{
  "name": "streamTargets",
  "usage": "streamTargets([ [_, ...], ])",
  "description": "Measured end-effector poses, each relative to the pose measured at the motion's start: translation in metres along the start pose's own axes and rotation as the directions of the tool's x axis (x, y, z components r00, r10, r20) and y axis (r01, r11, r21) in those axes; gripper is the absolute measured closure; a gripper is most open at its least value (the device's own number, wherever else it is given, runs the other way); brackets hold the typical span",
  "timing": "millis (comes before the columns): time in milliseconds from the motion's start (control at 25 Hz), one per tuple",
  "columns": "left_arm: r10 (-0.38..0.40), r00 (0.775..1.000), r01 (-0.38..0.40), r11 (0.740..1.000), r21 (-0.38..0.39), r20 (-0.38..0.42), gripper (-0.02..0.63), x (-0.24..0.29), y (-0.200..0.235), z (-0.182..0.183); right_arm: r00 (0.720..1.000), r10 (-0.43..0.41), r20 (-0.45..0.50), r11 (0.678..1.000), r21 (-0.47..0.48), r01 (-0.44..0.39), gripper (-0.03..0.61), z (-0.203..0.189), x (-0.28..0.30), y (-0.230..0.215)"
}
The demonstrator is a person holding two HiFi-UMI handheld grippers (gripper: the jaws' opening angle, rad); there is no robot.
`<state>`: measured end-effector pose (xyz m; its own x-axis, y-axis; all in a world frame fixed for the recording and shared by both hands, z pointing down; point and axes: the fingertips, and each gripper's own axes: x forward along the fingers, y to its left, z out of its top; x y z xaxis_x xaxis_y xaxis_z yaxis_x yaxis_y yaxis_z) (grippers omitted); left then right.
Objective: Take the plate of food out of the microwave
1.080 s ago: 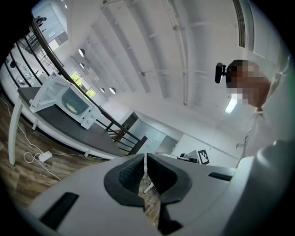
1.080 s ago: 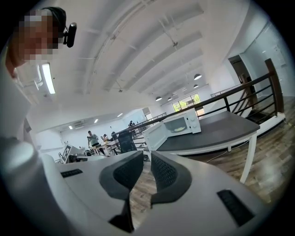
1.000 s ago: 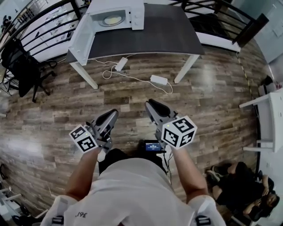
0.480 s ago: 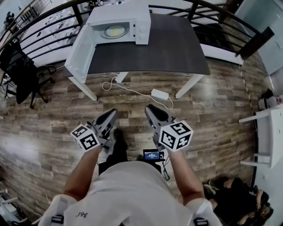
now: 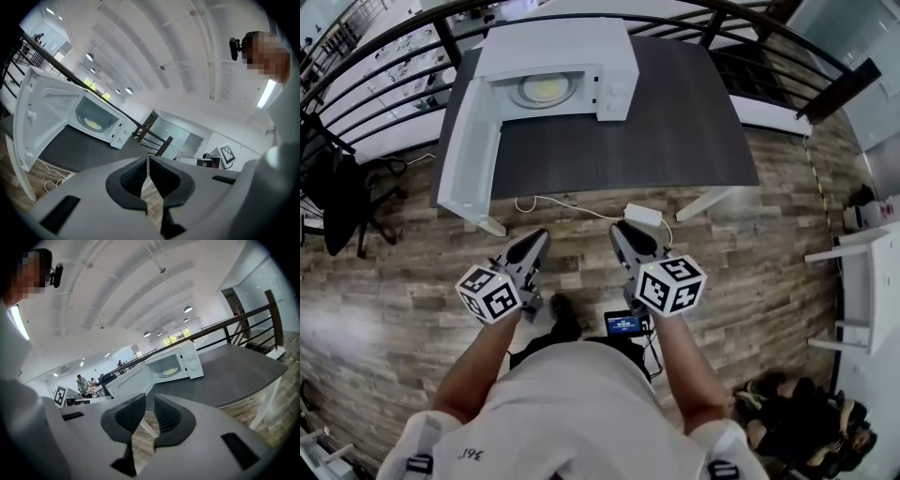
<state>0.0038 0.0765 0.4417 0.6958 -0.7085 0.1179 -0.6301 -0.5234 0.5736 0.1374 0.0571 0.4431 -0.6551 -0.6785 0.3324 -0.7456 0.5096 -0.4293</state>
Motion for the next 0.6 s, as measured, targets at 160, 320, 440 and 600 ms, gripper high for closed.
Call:
streamTargets([
  [160, -0.007, 1.000, 0.007, 1.000, -0.004, 0.001, 0.611, 0.017, 0.035, 0.024, 1.000, -0.016, -0.020, 1.000, 0.010, 0.017, 0.535, 0.009, 0.042, -0.007],
  [320, 0.000, 1.000, 0.000, 1.000, -0.004, 0.002, 0.611, 0.035, 0.055, 0.040, 0.999, -0.007, -0.035, 1.000, 0.003, 0.007, 0.535, 0.022, 0.072, -0.013],
  [440, 0.020, 1.000, -0.020, 1.000, -0.013, 0.006, 0.611, 0.055, 0.069, 0.045, 0.999, 0.012, -0.045, 1.000, -0.011, -0.013, 0.535, 0.034, 0.094, -0.027],
  [600, 0.062, 0.997, -0.061, 0.998, -0.011, 0.042, 0.611, 0.091, 0.093, 0.062, 0.997, 0.051, -0.053, 0.998, -0.035, -0.053, 0.535, 0.054, 0.132, -0.060],
])
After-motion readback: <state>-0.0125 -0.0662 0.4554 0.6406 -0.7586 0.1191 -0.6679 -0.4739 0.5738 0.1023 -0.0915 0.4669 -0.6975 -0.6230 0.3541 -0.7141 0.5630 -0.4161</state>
